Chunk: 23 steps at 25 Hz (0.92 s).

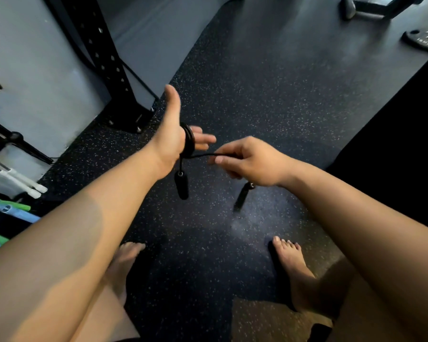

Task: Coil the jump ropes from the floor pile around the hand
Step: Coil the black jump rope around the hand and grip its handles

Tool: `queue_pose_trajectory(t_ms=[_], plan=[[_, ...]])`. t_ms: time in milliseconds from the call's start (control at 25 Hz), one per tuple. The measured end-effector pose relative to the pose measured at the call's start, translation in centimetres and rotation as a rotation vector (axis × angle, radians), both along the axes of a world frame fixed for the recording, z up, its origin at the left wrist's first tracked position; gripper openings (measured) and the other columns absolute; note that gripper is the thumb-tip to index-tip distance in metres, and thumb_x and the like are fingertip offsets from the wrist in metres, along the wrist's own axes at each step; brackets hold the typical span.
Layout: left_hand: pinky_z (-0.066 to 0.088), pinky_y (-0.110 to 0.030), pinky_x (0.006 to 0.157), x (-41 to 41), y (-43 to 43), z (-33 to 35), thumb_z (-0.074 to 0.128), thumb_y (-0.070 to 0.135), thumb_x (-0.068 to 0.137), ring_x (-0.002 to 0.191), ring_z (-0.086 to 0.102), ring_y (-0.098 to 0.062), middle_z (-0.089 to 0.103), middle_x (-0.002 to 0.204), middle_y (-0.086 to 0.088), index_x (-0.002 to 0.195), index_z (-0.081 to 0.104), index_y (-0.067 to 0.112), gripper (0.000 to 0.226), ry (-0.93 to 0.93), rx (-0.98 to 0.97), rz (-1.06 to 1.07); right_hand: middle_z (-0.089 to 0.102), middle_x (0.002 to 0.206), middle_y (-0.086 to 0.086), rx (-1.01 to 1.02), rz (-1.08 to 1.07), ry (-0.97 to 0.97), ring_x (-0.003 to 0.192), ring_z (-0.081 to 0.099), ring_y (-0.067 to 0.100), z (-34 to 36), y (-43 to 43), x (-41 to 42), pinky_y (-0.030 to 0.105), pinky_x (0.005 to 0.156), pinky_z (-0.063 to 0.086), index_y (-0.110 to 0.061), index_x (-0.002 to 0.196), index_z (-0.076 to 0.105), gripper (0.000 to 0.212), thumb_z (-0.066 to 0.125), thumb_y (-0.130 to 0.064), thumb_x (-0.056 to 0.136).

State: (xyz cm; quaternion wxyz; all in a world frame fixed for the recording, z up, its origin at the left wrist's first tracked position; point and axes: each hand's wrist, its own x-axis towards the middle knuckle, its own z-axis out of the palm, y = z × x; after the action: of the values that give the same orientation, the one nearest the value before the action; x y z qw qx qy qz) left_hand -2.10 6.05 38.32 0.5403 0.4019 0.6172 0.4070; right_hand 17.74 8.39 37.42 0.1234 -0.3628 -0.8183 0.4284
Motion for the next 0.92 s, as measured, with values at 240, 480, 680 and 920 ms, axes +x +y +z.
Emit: queue_pose_trajectory(t_ms=[240, 480, 680, 920], plan=[[0.032, -0.045, 0.114, 1.3, -1.5, 1.1, -0.021, 0.091, 0.070, 0.100, 0.072, -0.040, 0.074, 0.096, -0.029, 0.094, 0.077, -0.003, 0.138, 0.086, -0.228, -0.602, 0.074, 0.080, 0.005, 0.083, -0.014, 0.193, 0.069, 0.067, 0.014, 0.4, 0.8, 1.2, 0.033, 0.069, 0.056, -0.010, 0.096, 0.075, 0.012, 0.070, -0.021, 0.094], [0.048, -0.042, 0.092, 1.7, -2.2, 2.0, -0.020, 0.093, 0.066, 0.060, 0.063, -0.034, 0.054, 0.047, -0.010, 0.073, 0.060, -0.002, 0.125, -0.116, -0.198, -0.698, 0.066, 0.076, 0.006, -0.072, -0.028, 0.295, 0.070, 0.060, 0.017, -0.1, 1.0, 1.8, 0.043, 0.069, 0.051, -0.003, 0.088, 0.068, 0.042, 0.075, -0.044, 0.081], [0.051, -0.039, 0.093, 1.6, -2.7, 2.8, -0.025, 0.094, 0.059, 0.056, 0.062, -0.029, 0.049, 0.044, -0.001, 0.076, 0.057, 0.003, 0.123, -0.336, -0.105, -0.653, 0.066, 0.075, -0.005, -0.241, -0.077, 0.281, 0.076, 0.059, 0.009, -1.5, -0.2, 1.0, 0.033, 0.080, 0.049, -0.014, 0.082, 0.069, 0.063, 0.037, -0.067, 0.095], [0.044, -0.040, 0.100, 1.1, -3.0, 3.7, -0.018, 0.100, 0.056, 0.066, 0.062, -0.028, 0.051, 0.052, 0.000, 0.076, 0.063, 0.007, 0.125, -0.634, 0.009, -0.465, 0.077, 0.088, -0.002, -0.340, -0.199, 0.145, 0.091, 0.072, 0.016, -1.8, -1.1, 0.2, 0.032, 0.093, 0.055, -0.017, 0.093, 0.071, 0.072, 0.018, -0.066, 0.093]])
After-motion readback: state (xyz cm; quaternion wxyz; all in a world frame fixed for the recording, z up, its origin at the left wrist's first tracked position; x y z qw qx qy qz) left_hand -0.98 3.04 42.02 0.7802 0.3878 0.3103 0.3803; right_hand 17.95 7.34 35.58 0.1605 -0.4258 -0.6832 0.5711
